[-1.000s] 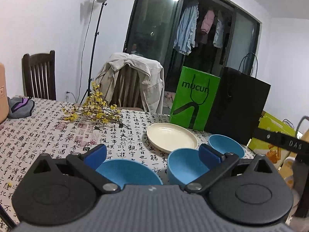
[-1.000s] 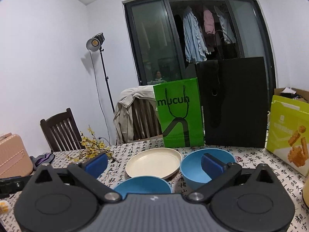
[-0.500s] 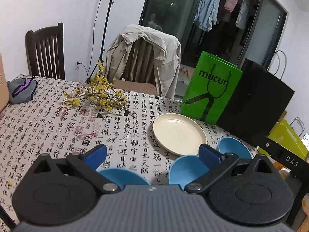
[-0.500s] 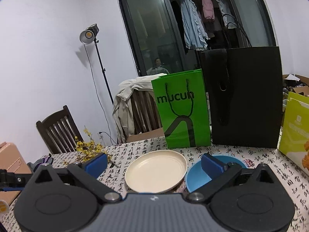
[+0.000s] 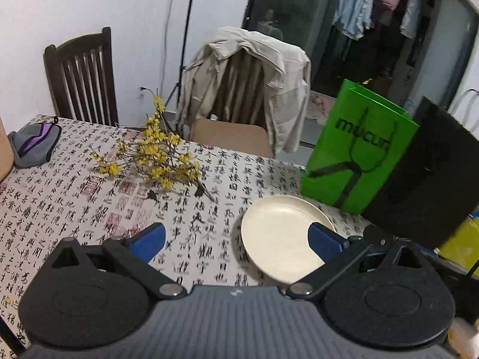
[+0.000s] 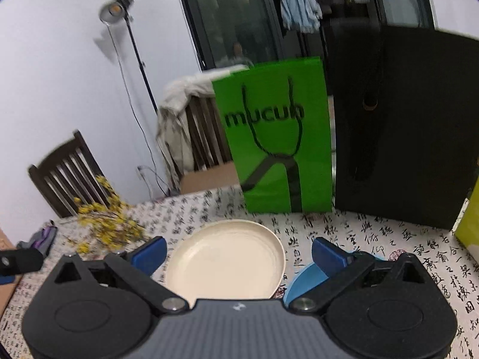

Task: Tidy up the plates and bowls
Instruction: 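Move both open tools toward the small cream plate by the green bag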

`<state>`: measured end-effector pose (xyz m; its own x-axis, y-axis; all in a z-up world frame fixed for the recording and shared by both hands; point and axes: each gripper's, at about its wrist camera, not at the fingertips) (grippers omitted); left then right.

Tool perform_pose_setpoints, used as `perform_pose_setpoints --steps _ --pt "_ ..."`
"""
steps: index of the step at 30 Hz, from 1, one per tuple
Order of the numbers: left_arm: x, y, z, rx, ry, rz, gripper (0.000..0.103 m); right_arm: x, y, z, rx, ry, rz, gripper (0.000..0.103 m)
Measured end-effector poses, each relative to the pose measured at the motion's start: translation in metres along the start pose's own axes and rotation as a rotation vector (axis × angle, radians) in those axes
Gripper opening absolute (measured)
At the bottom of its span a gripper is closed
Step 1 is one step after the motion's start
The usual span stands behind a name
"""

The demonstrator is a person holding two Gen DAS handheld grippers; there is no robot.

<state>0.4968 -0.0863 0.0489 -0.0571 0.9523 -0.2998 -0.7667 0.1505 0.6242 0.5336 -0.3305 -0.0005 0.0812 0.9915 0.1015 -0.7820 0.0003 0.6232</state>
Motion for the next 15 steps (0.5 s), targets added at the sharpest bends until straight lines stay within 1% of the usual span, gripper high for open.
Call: perform_pose_setpoints --steps 3,5,8,11,12,13,15 --pt "-0.004 -0.027 0.008 0.011 0.024 0.036 0.103 0.002 -0.029 0.006 0.037 0.012 -0.028 0.103" --pt "-0.005 -0.049 0.011 0.018 0.041 0.074 0.103 0.005 -0.047 0.009 0.052 0.033 -0.036 0.103" --pt "-0.005 -0.084 0.012 0.042 0.053 0.150 0.103 0.006 -0.074 0.013 0.069 0.043 -0.034 0.103" --pt "-0.002 -0.114 0.012 0.069 0.076 0.192 0.103 0.006 -0.103 0.012 0.108 0.045 -0.010 0.103" --pt "-0.001 -0.122 0.012 0.075 0.084 0.203 0.103 0.006 -0.111 0.011 0.124 0.056 0.000 0.103" --pt "0.001 -0.128 0.012 0.083 0.089 0.207 0.103 0.007 -0.117 0.010 0.130 0.066 -0.010 0.103" --pt "0.005 -0.144 0.010 0.123 0.100 0.200 0.103 0.009 -0.124 0.005 0.102 0.102 -0.047 0.103"
Point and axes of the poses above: each gripper's, at about its wrist camera, not at the fingertips, and y roughly against the way its jaws point, x to its left, z to its top, and after that the axes turned 11 degrees about -z, right-handed
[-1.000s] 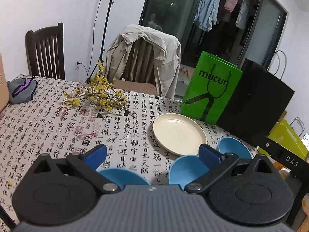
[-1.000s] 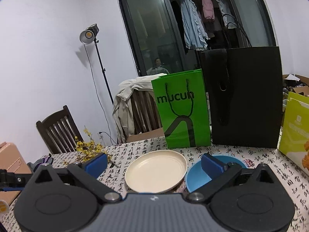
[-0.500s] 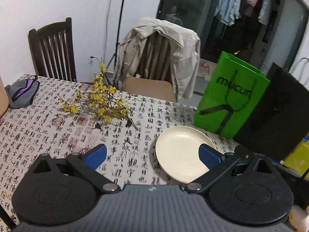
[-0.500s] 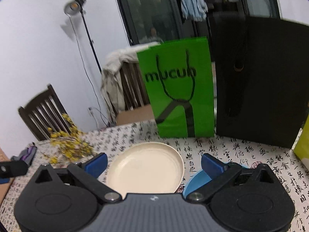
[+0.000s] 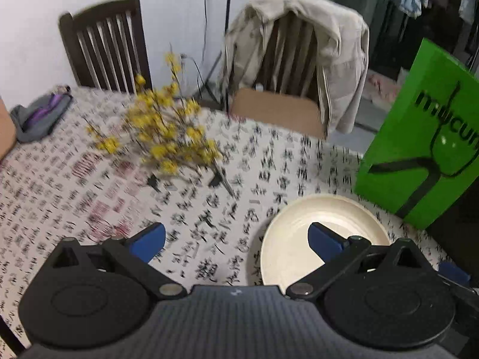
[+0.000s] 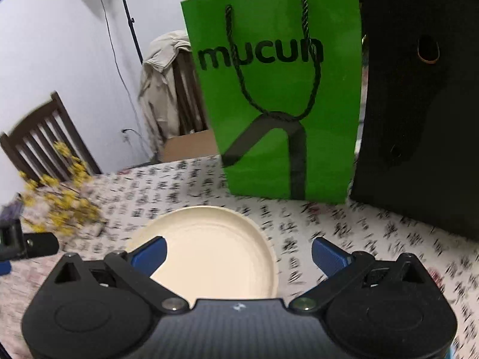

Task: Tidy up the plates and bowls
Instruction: 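Move both open tools toward the small cream plate by the green bag, then lower both open tools onto the rim of the small cream plate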

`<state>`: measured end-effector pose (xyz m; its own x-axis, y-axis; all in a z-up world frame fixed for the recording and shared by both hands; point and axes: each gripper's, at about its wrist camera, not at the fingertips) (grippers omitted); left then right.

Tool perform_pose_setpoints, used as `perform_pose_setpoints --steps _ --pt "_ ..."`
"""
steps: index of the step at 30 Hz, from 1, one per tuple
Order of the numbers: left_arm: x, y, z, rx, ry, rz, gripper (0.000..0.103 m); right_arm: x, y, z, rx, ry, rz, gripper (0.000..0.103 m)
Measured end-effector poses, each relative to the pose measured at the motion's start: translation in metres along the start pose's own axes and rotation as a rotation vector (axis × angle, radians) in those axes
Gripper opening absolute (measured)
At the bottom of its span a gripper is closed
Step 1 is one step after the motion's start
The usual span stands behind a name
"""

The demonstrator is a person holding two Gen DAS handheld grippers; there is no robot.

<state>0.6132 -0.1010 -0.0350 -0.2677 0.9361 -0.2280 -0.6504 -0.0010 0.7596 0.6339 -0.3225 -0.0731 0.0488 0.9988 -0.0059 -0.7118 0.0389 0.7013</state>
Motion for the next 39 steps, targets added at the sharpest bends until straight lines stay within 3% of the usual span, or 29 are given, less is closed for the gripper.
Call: perform_pose_setpoints --steps 2,9,13,29,34,39 --pt "0.003 -0.013 -0.001 0.033 0.018 -0.014 0.103 0.000 -0.007 -0.003 -0.013 0.012 -0.014 0.103" --pt "0.004 -0.040 -0.012 0.077 0.042 -0.018 0.103 -0.003 -0.031 -0.013 0.066 -0.032 0.085 0.103" --pt "0.003 -0.051 -0.015 0.076 0.041 0.007 0.103 -0.001 -0.024 -0.012 0.023 -0.011 0.029 0.103" --pt "0.017 -0.068 -0.015 0.094 0.095 0.012 0.103 0.011 -0.023 -0.012 0.058 -0.013 0.044 0.103" --pt "0.019 -0.069 -0.018 0.115 0.105 -0.004 0.103 0.013 -0.033 -0.015 0.062 -0.014 -0.030 0.103" --pt "0.017 -0.073 -0.021 0.129 0.092 -0.014 0.103 0.007 -0.035 -0.015 0.070 -0.037 -0.016 0.103"
Point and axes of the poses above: each gripper's, at about its wrist camera, not at the fingertips, and y roughly against the way its jaws point, x to its left, z to its top, and after that the axes turned 11 degrees about -z, right-handed
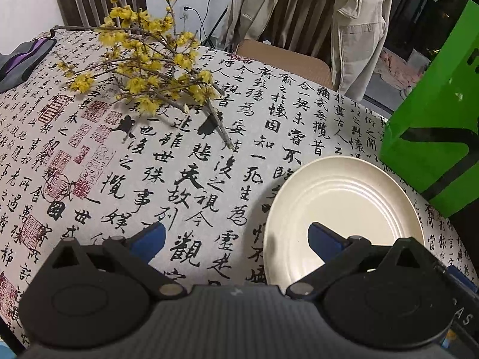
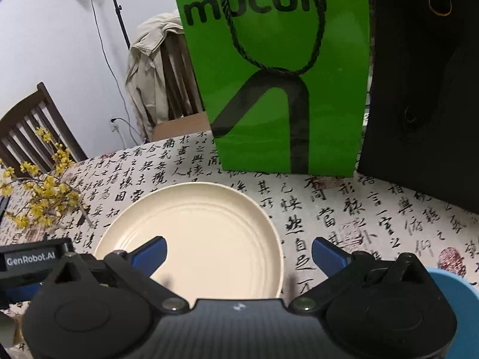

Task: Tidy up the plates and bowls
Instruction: 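Lower both open tools onto the rim of the small cream plate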

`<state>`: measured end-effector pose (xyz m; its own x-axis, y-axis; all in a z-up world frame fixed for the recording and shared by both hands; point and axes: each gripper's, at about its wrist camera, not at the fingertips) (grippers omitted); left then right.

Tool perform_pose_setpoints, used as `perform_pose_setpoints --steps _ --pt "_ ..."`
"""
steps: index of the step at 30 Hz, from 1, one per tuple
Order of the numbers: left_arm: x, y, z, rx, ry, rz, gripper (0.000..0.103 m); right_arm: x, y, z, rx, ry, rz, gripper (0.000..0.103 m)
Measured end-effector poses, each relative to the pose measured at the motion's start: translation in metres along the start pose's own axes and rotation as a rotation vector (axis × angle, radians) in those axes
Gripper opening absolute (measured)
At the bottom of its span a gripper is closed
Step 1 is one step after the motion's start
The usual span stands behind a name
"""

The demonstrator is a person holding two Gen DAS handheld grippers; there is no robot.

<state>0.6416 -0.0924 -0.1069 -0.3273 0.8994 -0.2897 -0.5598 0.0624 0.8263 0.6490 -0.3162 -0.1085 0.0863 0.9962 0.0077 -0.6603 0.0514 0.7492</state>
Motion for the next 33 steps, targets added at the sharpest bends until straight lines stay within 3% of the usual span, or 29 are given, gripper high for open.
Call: perform_pose_setpoints --steps 7,10,23,29,33 --pt "-0.006 -0.006 -0.003 0.039 -0.025 -0.033 0.103 0.002 -0.001 -0.001 -0.002 0.012 -0.024 0.103" --pt "-0.006 -0.010 -0.005 0.043 -0.031 -0.020 0.103 0.006 -0.001 -0.003 0.001 0.032 -0.035 0.098" --pt "-0.012 -0.008 -0.005 0.011 -0.086 0.004 0.102 0.003 -0.003 -0.003 0.013 0.031 -0.074 0.065" --pt "-0.015 -0.013 -0.008 0.027 -0.102 0.006 0.094 0.004 -0.003 -0.003 0.011 0.039 -0.070 0.050" --pt "-0.016 -0.013 -0.008 0.030 -0.107 0.011 0.091 0.003 -0.001 -0.003 0.003 0.032 -0.053 0.049"
Point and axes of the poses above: each gripper's, at about its wrist camera, not at the fingertips, and y roughly against the way its jaws point, x to its left, z to its top, and after that the axes turned 11 degrees about -z, right-handed
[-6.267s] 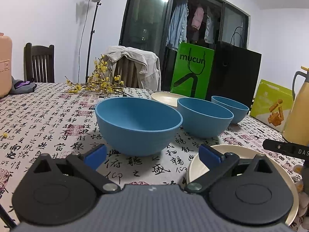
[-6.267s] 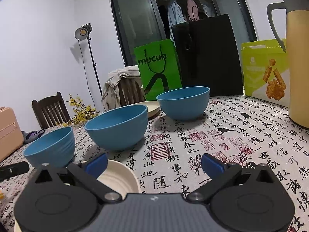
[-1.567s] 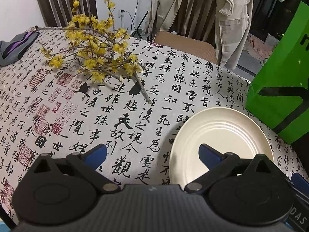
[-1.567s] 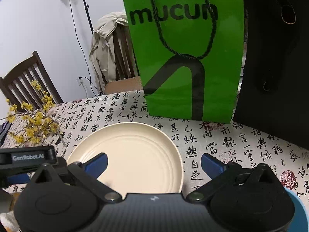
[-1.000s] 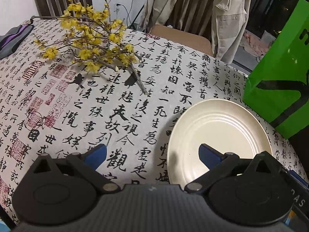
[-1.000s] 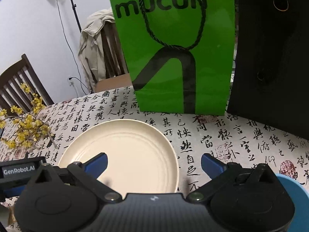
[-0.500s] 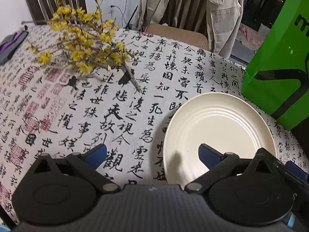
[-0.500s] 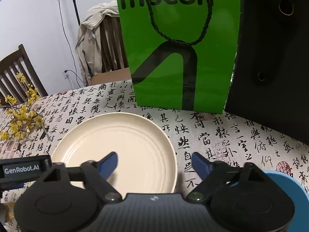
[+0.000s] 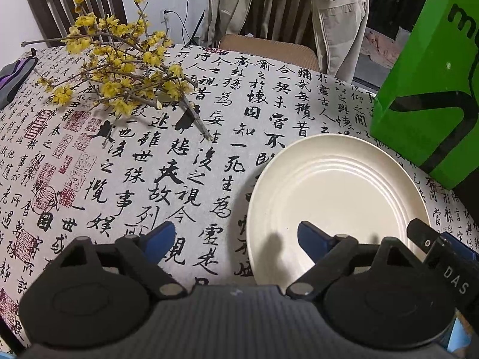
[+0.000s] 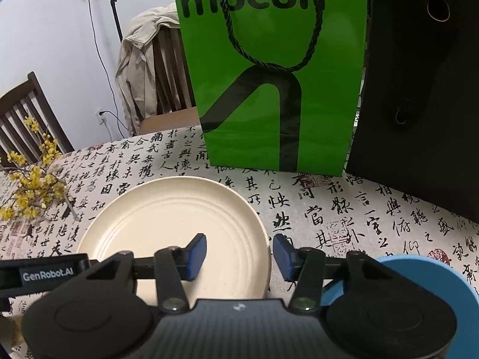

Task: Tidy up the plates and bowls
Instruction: 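Lower both open tools onto the rim of the small cream plate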

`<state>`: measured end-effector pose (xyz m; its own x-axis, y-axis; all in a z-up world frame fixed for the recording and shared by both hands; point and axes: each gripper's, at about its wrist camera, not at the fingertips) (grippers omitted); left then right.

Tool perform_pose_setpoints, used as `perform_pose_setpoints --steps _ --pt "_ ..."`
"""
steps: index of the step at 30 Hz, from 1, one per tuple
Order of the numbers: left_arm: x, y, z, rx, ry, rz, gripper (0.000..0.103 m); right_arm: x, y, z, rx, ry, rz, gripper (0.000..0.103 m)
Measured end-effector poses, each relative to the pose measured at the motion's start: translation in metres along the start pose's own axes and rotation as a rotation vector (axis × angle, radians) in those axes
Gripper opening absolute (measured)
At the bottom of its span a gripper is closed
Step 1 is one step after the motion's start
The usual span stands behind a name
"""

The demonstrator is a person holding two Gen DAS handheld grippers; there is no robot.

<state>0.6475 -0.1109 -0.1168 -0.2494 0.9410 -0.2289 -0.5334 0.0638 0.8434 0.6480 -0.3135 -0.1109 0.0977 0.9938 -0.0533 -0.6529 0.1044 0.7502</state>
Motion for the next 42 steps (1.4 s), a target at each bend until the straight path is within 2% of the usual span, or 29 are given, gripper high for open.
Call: perform_pose_setpoints --steps 5,7,9,13,17,19,27,34,37,41,42 --pt "0.000 0.000 0.001 0.000 -0.006 0.004 0.091 -0.003 0.008 0.003 -0.044 -0.014 0.038 0.049" --pt "0.000 0.000 0.001 0.000 -0.005 0.001 0.091 -0.001 0.011 0.002 -0.076 -0.009 0.064 0.052" --pt "0.000 0.001 0.001 -0.001 -0.007 0.003 0.091 0.002 0.014 0.001 -0.108 -0.005 0.076 0.063" --pt "0.000 0.002 0.002 -0.005 -0.012 0.006 0.090 0.008 0.011 0.004 -0.096 0.003 0.086 0.063" --pt "0.001 -0.002 0.004 0.016 -0.012 0.001 0.079 0.009 0.001 0.005 -0.040 -0.002 0.097 0.063" --pt "0.003 -0.005 0.005 0.026 -0.007 0.000 0.077 0.010 -0.002 0.005 -0.026 -0.002 0.108 0.063" --pt "0.000 -0.011 0.005 0.058 -0.027 0.010 0.063 0.014 -0.009 0.005 0.021 0.011 0.047 0.062" --pt "-0.002 -0.014 0.004 0.073 -0.033 0.007 0.058 0.013 -0.009 0.005 0.019 0.004 0.024 0.063" --pt "-0.004 -0.013 0.003 0.069 -0.043 0.005 0.049 0.015 -0.007 0.005 -0.001 0.017 -0.026 0.067" --pt "-0.012 -0.009 0.001 0.054 -0.082 0.008 0.028 0.016 -0.011 0.005 0.023 0.039 -0.037 0.067" --pt "-0.014 -0.009 0.000 0.052 -0.089 0.012 0.027 0.017 -0.012 0.004 0.026 0.046 -0.044 0.067"
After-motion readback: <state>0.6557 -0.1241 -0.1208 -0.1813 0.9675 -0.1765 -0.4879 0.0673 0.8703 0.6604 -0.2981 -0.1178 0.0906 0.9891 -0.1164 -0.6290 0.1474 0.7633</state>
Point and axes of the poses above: each gripper's, at about its wrist camera, not at the fingertips, and y roughly against the way its jaws point, x to its left, z to its top, and after that the axes turned 11 degrees about -z, right-handed
